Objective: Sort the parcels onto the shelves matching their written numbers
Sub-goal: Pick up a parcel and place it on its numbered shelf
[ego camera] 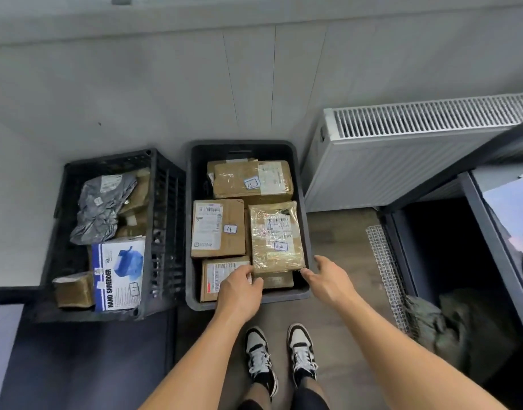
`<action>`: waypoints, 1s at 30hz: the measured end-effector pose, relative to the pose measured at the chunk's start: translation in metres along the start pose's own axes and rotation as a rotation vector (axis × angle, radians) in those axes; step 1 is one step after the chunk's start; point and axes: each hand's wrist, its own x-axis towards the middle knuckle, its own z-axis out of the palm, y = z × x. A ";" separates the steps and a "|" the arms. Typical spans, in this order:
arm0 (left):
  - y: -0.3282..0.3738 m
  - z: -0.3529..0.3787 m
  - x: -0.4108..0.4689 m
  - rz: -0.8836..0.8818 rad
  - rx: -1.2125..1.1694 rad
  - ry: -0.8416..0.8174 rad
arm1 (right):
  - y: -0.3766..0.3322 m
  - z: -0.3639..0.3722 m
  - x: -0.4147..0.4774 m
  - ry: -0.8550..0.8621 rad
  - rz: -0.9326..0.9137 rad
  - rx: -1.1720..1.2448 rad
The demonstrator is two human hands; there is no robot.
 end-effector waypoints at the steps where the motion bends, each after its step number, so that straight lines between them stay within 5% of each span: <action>1: -0.002 0.007 0.011 -0.021 -0.006 0.000 | 0.005 0.004 0.014 -0.011 0.012 0.007; 14: -0.025 0.075 0.116 -0.140 0.040 0.125 | 0.042 0.060 0.122 -0.057 0.017 0.196; 30: -0.009 0.072 0.085 -0.147 -0.023 0.201 | 0.046 0.034 0.099 -0.104 -0.065 0.219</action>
